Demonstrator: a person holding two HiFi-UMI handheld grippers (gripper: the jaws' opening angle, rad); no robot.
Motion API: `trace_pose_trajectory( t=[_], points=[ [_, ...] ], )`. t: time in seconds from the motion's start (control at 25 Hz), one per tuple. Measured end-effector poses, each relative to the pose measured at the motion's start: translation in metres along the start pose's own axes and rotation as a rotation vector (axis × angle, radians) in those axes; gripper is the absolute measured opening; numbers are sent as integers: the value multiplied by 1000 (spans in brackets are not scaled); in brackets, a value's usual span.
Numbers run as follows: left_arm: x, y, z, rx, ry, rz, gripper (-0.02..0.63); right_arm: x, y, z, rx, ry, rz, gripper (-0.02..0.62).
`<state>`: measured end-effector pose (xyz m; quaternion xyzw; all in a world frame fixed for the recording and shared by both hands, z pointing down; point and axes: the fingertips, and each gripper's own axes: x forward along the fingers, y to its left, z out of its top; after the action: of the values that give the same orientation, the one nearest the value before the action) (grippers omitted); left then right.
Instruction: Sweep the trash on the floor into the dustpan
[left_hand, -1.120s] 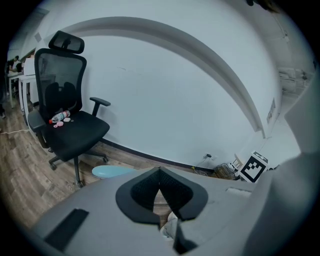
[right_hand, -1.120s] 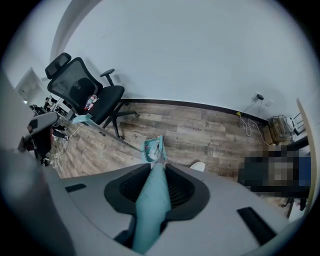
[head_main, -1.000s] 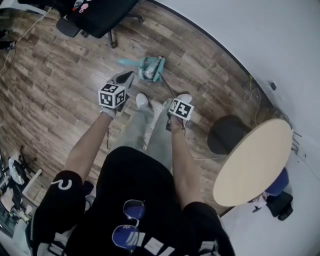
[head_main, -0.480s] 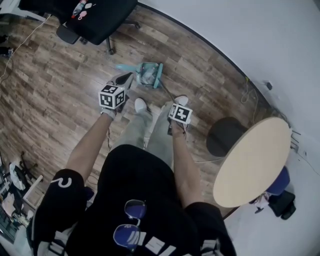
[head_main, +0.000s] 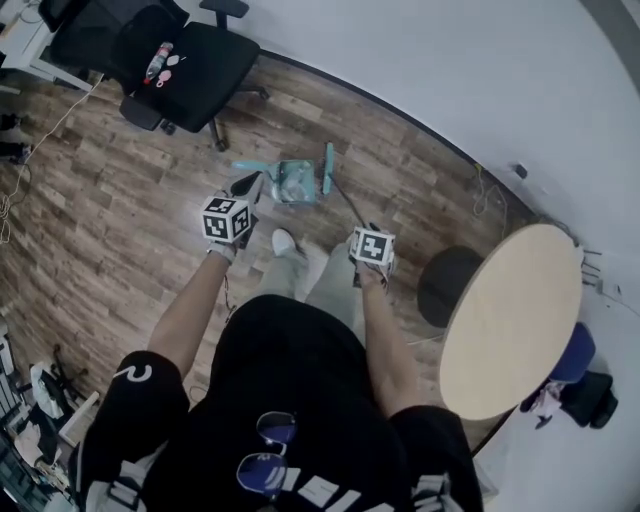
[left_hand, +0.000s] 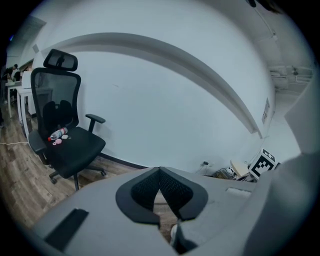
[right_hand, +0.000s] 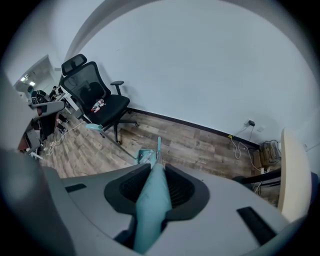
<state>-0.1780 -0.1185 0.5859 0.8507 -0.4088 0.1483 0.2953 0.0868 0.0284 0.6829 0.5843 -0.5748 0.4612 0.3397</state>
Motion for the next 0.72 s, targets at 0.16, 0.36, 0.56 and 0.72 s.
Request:
trace_pose_trajectory(
  t=[0.16, 0.36, 0.56, 0.72],
  points=[
    [-11, -30, 12, -7, -33, -45, -2, -31, -18, 22, -45, -89, 9, 84],
    [-23, -83, 14, 3, -71, -49, -2, -73, -55, 32, -87, -177, -2, 84],
    [-31, -153, 14, 24, -98, -47, -2, -117, -99, 25, -114, -256, 38, 84],
    [-38, -206, 10, 45, -115, -35, -2, -145, -133, 8, -144, -278, 58, 84]
  ],
)
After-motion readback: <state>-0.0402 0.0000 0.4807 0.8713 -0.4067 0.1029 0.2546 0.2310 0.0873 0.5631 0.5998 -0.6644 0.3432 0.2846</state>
